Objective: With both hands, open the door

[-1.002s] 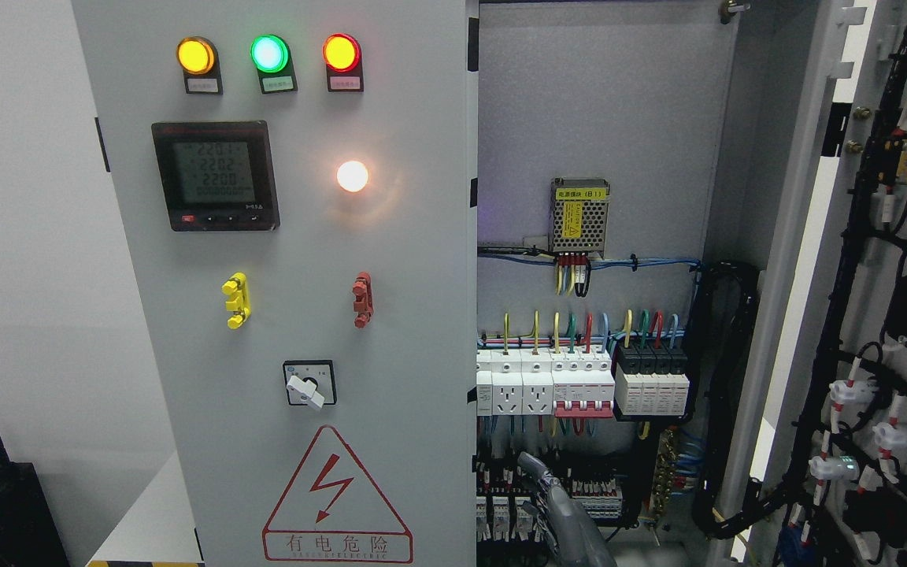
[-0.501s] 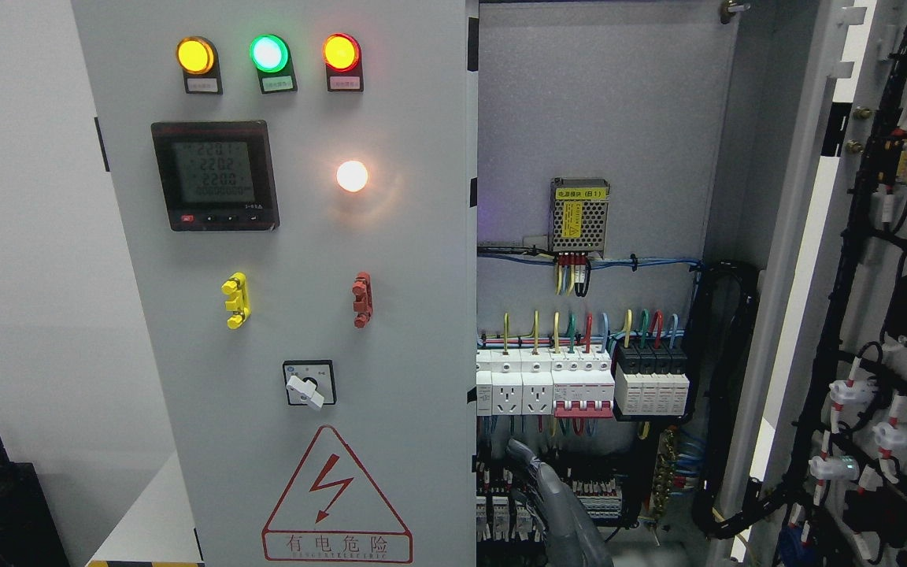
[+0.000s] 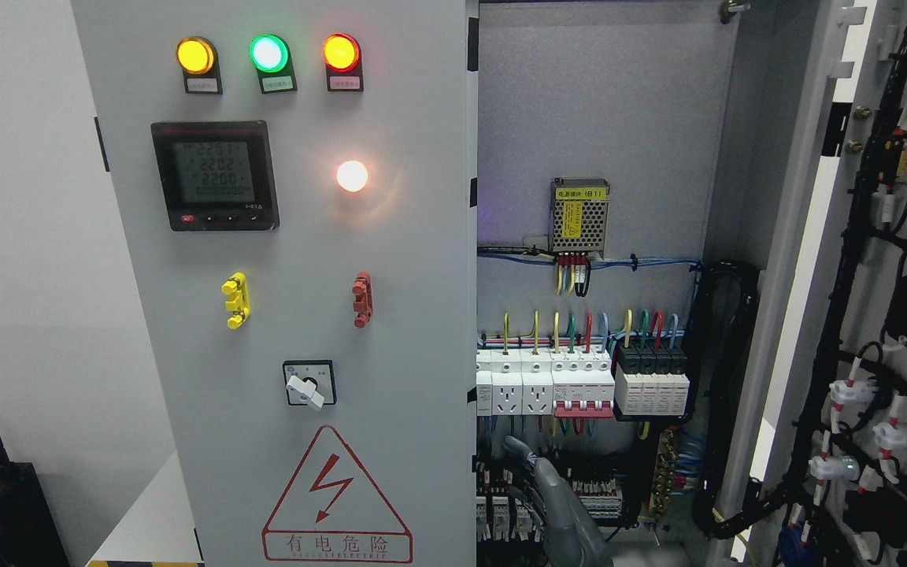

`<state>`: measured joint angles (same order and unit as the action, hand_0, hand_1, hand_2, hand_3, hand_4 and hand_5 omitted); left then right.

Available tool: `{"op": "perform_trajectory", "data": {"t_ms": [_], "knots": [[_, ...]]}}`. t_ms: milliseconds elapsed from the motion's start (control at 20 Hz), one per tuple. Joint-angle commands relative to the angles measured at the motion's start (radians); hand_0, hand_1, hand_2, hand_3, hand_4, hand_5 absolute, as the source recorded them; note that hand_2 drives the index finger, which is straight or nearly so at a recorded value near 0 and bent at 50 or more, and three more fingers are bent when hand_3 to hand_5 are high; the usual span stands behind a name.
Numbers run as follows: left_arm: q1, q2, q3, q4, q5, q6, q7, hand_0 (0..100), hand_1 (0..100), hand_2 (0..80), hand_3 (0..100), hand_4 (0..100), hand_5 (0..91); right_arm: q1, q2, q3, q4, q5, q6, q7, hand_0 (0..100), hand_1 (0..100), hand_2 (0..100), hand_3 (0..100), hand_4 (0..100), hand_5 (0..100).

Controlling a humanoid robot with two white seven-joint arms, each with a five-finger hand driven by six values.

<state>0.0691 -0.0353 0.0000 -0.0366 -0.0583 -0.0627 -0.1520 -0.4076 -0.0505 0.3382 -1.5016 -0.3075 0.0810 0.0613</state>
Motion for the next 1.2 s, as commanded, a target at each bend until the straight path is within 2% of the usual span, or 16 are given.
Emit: {"op": "perform_trajectory", "data": {"t_ms": [0, 401, 651, 1152], "knots": [[0.000, 0.000, 0.025, 0.000, 0.000, 0.000, 0.000, 0, 0, 0.0, 0, 3, 0.0, -0.011, -0.037, 0.042, 0.008, -0.025, -0.003, 0.000, 0, 0, 0, 0, 0, 0], [0.000, 0.000, 0.025, 0.000, 0.000, 0.000, 0.000, 0, 0, 0.0, 0, 3, 0.0, -0.040, -0.046, 0.059, 0.006, -0.071, 0.000, 0.000, 0, 0, 0, 0, 0, 0], [0.000, 0.000, 0.025, 0.001, 0.000, 0.000, 0.000, 0, 0, 0.0, 0, 3, 0.0, -0.057, -0.071, 0.084, 0.006, -0.116, 0.000, 0.000, 0, 0, 0, 0, 0, 0], [0.000, 0.000, 0.025, 0.001, 0.000, 0.000, 0.000, 0, 0, 0.0, 0, 3, 0.0, -0.080, -0.072, 0.085, 0.018, -0.137, 0.016, 0.000, 0, 0, 0, 0, 0, 0]]}}
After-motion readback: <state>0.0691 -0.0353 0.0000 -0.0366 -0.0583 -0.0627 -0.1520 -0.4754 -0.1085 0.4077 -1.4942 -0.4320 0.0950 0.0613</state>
